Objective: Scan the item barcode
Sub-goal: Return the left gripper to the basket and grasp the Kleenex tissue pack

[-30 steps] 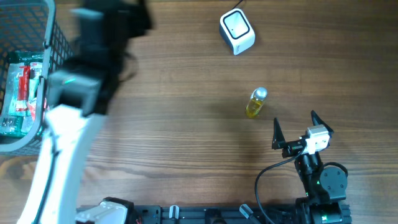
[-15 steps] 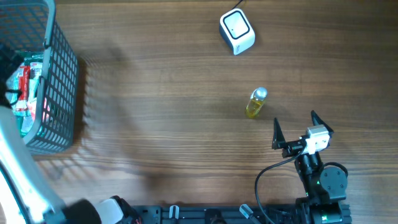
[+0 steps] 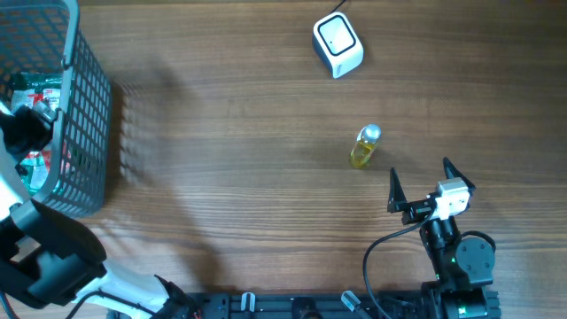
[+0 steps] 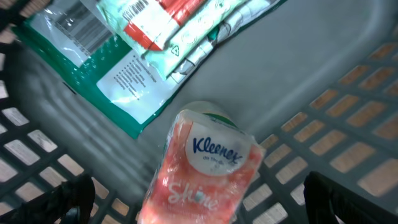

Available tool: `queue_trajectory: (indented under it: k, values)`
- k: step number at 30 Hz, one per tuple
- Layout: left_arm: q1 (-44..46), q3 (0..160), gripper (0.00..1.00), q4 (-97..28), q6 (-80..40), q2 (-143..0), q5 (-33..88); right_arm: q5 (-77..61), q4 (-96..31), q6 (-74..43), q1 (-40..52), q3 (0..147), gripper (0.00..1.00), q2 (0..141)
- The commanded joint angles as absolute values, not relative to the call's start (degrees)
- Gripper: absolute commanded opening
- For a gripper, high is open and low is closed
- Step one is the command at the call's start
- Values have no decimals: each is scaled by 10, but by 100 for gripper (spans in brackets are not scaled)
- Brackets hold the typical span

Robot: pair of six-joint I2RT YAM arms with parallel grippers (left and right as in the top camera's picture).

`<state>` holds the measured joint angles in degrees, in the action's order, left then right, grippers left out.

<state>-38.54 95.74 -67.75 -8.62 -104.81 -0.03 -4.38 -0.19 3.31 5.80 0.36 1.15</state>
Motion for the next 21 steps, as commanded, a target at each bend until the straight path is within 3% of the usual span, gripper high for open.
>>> queue_trajectory:
  k: [1,8,13,21]
  values:
    - [-388,918,100,-660,-68,-1059,11,-35,1,30,58,3,100,4]
    - [-388,850,100,-604,-68,-1059,22,-35,1,30,58,3,99,4]
    - [-388,835,86,-583,-68,-1059,36,-35,1,30,58,3,100,4]
    - [-388,835,85,-583,-68,-1059,36,-35,1,30,58,3,100,4]
